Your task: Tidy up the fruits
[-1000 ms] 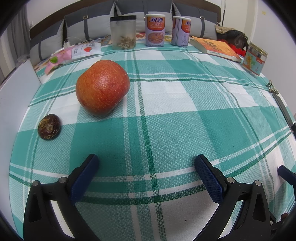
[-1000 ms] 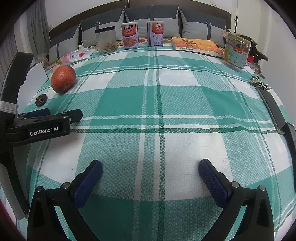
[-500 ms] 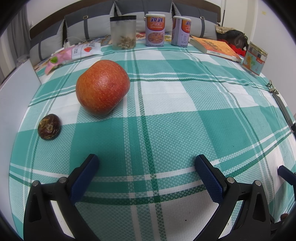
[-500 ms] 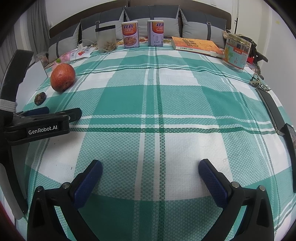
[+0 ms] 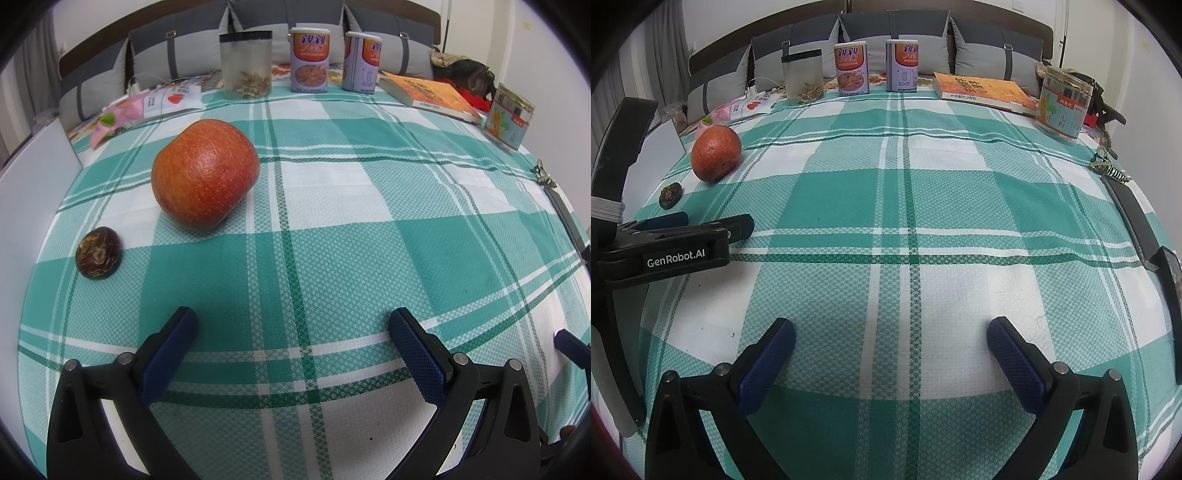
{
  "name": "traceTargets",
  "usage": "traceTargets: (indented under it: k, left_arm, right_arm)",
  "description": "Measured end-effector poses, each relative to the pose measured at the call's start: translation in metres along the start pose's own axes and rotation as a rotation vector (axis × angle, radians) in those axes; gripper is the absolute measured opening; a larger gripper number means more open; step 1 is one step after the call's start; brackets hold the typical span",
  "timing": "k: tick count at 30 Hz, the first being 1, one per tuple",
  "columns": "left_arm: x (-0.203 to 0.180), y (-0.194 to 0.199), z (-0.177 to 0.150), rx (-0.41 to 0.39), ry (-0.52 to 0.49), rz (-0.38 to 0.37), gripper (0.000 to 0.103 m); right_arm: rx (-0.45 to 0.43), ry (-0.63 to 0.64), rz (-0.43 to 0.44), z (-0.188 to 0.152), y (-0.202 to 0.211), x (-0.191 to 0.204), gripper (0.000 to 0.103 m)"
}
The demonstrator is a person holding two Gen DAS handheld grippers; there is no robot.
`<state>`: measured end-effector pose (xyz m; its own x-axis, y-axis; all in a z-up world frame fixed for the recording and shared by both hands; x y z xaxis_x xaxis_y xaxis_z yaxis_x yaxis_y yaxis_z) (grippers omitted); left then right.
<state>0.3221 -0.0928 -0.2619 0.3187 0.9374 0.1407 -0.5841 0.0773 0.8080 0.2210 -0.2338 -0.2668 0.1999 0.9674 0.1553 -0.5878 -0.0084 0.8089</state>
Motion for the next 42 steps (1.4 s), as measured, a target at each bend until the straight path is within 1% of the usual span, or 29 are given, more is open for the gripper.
traceTargets:
  k: [18, 20, 21, 22, 23, 24, 25, 26, 27, 29, 30, 31, 32, 33, 34, 35, 36, 39, 41, 42]
  left_arm:
    - [-0.001, -0.002, 0.001, 0.0, 0.008, 0.002, 0.103]
    - [-0.003, 0.0, -0.003, 0.025, -0.017, -0.023, 0.103]
    - [-0.003, 0.005, -0.008, 0.053, -0.044, -0.06, 0.102]
    - [0.0, 0.011, -0.013, 0.063, -0.053, -0.082, 0.1]
    - [0.01, 0.024, -0.02, 0.052, -0.05, -0.121, 0.1]
    - [0.023, 0.038, -0.022, 0.009, -0.04, -0.15, 0.1]
    - [0.035, 0.05, -0.021, -0.034, -0.028, -0.164, 0.1]
    - [0.059, 0.064, -0.017, -0.092, -0.008, -0.178, 0.1]
    - [0.072, 0.067, -0.014, -0.113, -0.002, -0.183, 0.1]
    - [0.107, 0.063, -0.006, -0.112, 0.012, -0.172, 0.1]
    - [0.12, 0.055, -0.003, -0.103, 0.03, -0.182, 0.099]
    - [0.128, 0.048, -0.002, -0.096, 0.046, -0.189, 0.092]
    - [0.138, 0.038, -0.002, -0.082, 0.072, -0.195, 0.082]
    - [0.142, 0.027, -0.003, -0.059, 0.092, -0.204, 0.068]
    - [0.143, 0.019, -0.006, -0.039, 0.103, -0.213, 0.064]
    - [0.144, 0.012, -0.008, -0.027, 0.107, -0.214, 0.064]
    - [0.145, 0.007, -0.01, -0.028, 0.096, -0.192, 0.065]
    - [0.141, -0.002, -0.011, -0.016, 0.058, -0.17, 0.065]
    - [0.144, -0.006, -0.009, -0.018, 0.045, -0.133, 0.068]
    - [0.146, -0.008, -0.007, -0.017, 0.043, -0.121, 0.073]
  right_arm:
    - [0.0, 0.005, -0.006, 0.0, 0.0, 0.0, 0.103]
    - [0.001, 0.005, -0.006, 0.0, -0.001, 0.0, 0.103]
    - [0.001, 0.005, -0.005, 0.0, -0.001, 0.0, 0.103]
    - [0.002, 0.005, -0.005, 0.0, -0.001, 0.0, 0.103]
    - [0.002, 0.006, -0.004, 0.0, -0.001, 0.0, 0.103]
    - [0.002, 0.006, -0.003, 0.0, -0.001, 0.0, 0.103]
    - [0.002, 0.007, -0.003, 0.0, -0.001, 0.0, 0.103]
    - [0.002, 0.007, -0.004, 0.0, -0.001, 0.0, 0.103]
    - [0.002, 0.007, -0.004, 0.0, -0.001, 0.0, 0.103]
    - [0.002, 0.008, -0.006, 0.0, -0.001, 0.0, 0.103]
    - [0.002, 0.008, -0.007, 0.0, -0.001, 0.0, 0.103]
    - [0.003, 0.009, -0.006, 0.0, -0.001, 0.0, 0.103]
    - [0.007, 0.009, -0.004, 0.001, -0.001, 0.0, 0.103]
    - [0.021, 0.001, 0.009, 0.002, -0.001, 0.002, 0.103]
    - [0.031, -0.01, 0.037, 0.006, -0.001, 0.006, 0.103]
    - [0.036, -0.026, 0.085, 0.015, 0.001, 0.014, 0.103]
    - [0.034, -0.031, 0.12, 0.026, 0.003, 0.022, 0.103]
    - [0.04, 0.007, 0.22, 0.065, 0.004, 0.057, 0.103]
    - [0.07, 0.054, 0.282, 0.088, -0.002, 0.087, 0.103]
    - [0.085, 0.078, 0.302, 0.095, -0.006, 0.1, 0.103]
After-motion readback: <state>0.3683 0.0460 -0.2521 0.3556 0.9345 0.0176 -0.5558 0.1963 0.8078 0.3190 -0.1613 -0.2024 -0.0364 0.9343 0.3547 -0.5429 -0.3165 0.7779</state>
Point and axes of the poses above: each gripper's, at about its wrist camera, not at the fingertips, and y roughly against the way its jaws point, x to its left, z to its top, the point moved 10 cm from there along -y, roughly the way its jaws point, and after that the axes turned 14 degrees about -y, right-handed, at the moved point
